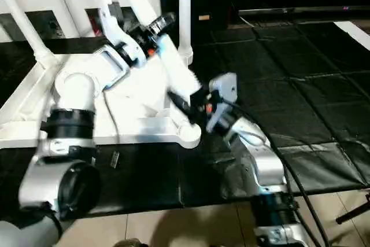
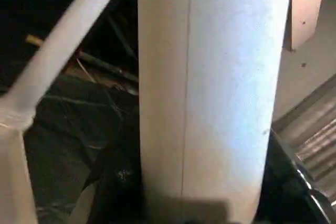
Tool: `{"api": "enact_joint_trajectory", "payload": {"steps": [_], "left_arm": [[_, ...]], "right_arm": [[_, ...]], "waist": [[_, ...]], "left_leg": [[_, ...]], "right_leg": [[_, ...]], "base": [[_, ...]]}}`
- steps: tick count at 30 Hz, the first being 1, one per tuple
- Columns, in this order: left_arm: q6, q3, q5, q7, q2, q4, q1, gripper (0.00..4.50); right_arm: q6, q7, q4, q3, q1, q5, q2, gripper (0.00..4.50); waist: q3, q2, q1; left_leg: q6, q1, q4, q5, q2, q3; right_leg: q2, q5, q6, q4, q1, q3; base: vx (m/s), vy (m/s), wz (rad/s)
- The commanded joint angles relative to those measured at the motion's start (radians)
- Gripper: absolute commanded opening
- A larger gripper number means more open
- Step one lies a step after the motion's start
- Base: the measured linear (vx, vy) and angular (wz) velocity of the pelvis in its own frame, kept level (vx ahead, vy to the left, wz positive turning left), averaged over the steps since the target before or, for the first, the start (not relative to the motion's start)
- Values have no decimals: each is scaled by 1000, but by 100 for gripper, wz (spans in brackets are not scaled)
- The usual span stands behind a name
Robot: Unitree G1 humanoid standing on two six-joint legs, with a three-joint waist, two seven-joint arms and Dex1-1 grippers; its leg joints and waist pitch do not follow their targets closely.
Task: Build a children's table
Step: Pick table leg
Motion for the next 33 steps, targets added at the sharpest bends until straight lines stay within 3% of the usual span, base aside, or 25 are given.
{"api": "enact_joint_trajectory", "payload": {"steps": [1, 2, 3, 4, 5, 8, 9, 14, 15, 19, 20, 24, 27, 33], "left_arm": [[-29, -73, 53, -61, 40, -13, -8, 190], [-29, -73, 53, -61, 40, -13, -8, 190], [-49, -128, 97, -115, 71, -8, -1, 190], [-49, -128, 97, -115, 71, -8, -1, 190], [-59, -181, 128, -179, 98, -12, 10, 190], [-62, -242, 152, -271, 136, -27, 24, 190], [-62, -242, 152, -271, 136, -27, 24, 190], [-48, -326, 157, -423, 190, -70, 52, 190], [-41, -336, 151, -447, 195, -84, 59, 190], [-40, -357, 150, -497, 205, -101, 68, 190], [-33, -371, 146, -526, 211, -116, 75, 190], [-8, -411, 125, -602, 226, -174, 96, 190], [12, -421, 107, -630, 229, -208, 104, 190], [60, -426, 69, -665, 222, -273, 121, 190]], "right_arm": [[76, 26, -57, 9, 11, 35, -31, 406], [76, 26, -57, 9, 11, 35, -31, 419], [82, 41, -78, 27, 23, 4, -72, 427], [82, 41, -78, 27, 23, 4, -72, 432], [55, 61, -92, 21, 26, -6, -91, 438], [35, 87, -93, -52, -4, 64, -93, 450], [35, 87, -93, -52, -4, 64, -93, 450], [137, 80, -88, -104, -70, 126, -149, 450], [155, 78, -79, -104, -87, 126, -160, 450], [185, 103, -66, -104, -112, 137, -175, 450], [212, 139, -64, -102, -128, 164, -183, 450], [271, 268, -68, -55, -155, 215, -219, 450], [334, 319, -64, -13, -170, 219, -253, 450], [385, 412, 1, 50, -221, 201, -278, 450]], "waist": [[-86, -22, 2], [-88, -21, 3], [-86, -24, 2], [-88, -22, 4], [-86, -22, 3], [-86, -24, 3], [-86, -24, 3], [-87, -23, 1], [-89, -27, -1], [-87, -26, 0], [-88, -36, 0], [-87, -35, 0], [-87, -40, 2], [-85, -44, 3]], "left_leg": [[130, 5, -58, -7, 35, -17], [129, 6, -57, -4, 37, -17], [124, 7, -58, -7, 38, -17], [118, 7, -57, -2, 38, -16], [115, 5, -57, -4, 37, -15], [106, 6, -60, -31, 36, -14], [106, 6, -60, -31, 36, -14], [104, 7, -58, -18, 38, -14], [101, 6, -58, -5, 38, -14], [98, 6, -56, -11, 35, -10], [99, 6, -57, -14, 35, -9], [110, 6, -56, -1, 40, -9], [105, 5, -56, 3, 39, -8], [86, 6, -57, -19, 39, -7]], "right_leg": [[-67, -238, -86, -71, 79, 61], [-68, -238, -83, -68, 78, 62], [-68, -241, -82, -71, 76, 62], [-69, -238, -78, -67, 77, 64], [-71, -240, -78, -68, 76, 64], [-74, -280, -72, -71, 77, 64], [-74, -280, -72, -71, 77, 64], [-73, -250, -95, -65, 77, 66], [-72, -238, -99, -61, 79, 66], [-72, -248, -106, -63, 76, 66], [-73, -258, -101, -64, 80, 66], [-73, -251, -107, -60, 75, 68], [-73, -252, -109, -59, 77, 68], [-74, -288, -110, -61, 79, 68]], "base": [[0, 0, 0], [0, 0, 0], [0, 0, 0], [0, 0, 0], [0, 0, 0], [0, 0, 0], [0, 0, 0], [0, 0, 0], [0, 0, 0], [0, 0, 0], [0, 0, 0], [0, 0, 0], [0, 0, 0], [0, 0, 0]]}}
